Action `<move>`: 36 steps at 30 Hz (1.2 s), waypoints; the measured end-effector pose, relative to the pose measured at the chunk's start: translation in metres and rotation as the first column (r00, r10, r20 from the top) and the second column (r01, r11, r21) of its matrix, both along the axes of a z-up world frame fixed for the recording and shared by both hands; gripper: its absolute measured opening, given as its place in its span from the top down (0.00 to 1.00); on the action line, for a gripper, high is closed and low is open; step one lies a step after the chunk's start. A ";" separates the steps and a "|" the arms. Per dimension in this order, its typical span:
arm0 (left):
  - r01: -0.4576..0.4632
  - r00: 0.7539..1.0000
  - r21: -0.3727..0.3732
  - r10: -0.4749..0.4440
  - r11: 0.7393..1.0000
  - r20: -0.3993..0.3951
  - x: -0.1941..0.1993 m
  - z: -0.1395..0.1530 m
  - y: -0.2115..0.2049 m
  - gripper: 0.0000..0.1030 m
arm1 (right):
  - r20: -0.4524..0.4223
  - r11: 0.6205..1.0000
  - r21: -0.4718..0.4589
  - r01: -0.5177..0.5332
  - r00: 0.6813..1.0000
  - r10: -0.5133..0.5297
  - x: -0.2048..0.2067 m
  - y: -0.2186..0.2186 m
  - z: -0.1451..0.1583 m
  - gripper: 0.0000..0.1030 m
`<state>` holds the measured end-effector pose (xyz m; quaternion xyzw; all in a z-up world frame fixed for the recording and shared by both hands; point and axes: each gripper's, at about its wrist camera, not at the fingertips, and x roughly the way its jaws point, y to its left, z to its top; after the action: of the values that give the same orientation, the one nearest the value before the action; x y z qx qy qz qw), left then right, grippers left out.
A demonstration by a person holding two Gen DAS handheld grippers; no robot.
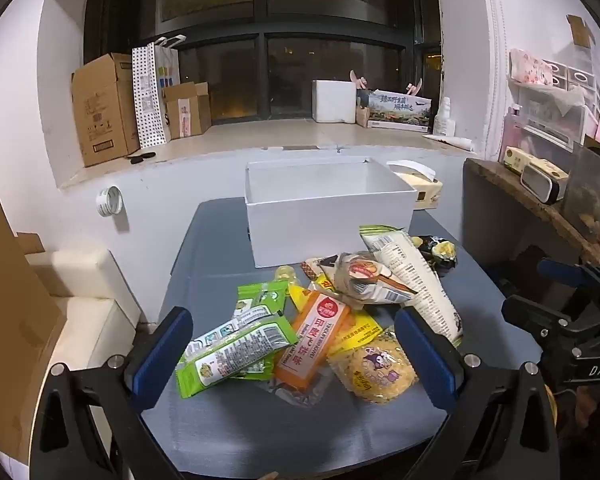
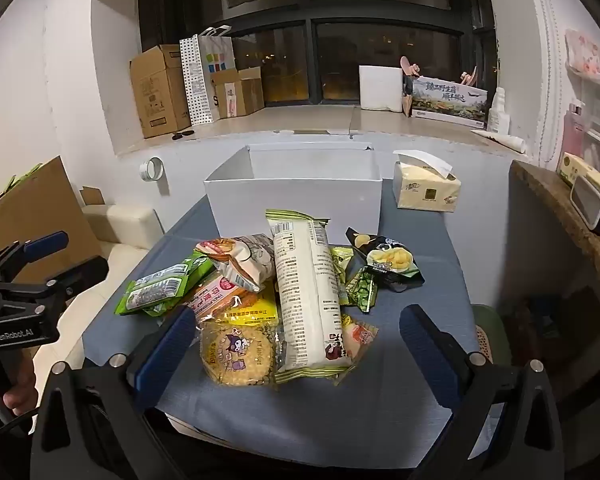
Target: Organize snacks
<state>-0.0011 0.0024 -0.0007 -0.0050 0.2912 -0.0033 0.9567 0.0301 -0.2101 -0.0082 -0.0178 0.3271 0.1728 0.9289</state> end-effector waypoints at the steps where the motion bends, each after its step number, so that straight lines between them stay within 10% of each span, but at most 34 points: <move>1: 0.014 1.000 0.018 -0.013 1.000 -0.008 0.001 0.002 -0.002 0.00 | -0.005 1.000 -0.007 0.003 1.000 -0.003 0.001 0.000 0.000 0.00; 36: 0.037 0.999 -0.034 -0.038 0.999 -0.020 0.002 0.003 0.000 0.00 | -0.022 1.000 0.009 0.001 1.000 -0.001 0.001 -0.001 -0.003 0.00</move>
<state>0.0008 0.0021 0.0021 -0.0157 0.3011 -0.0260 0.9531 0.0308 -0.2110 -0.0114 -0.0115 0.3364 0.1742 0.9254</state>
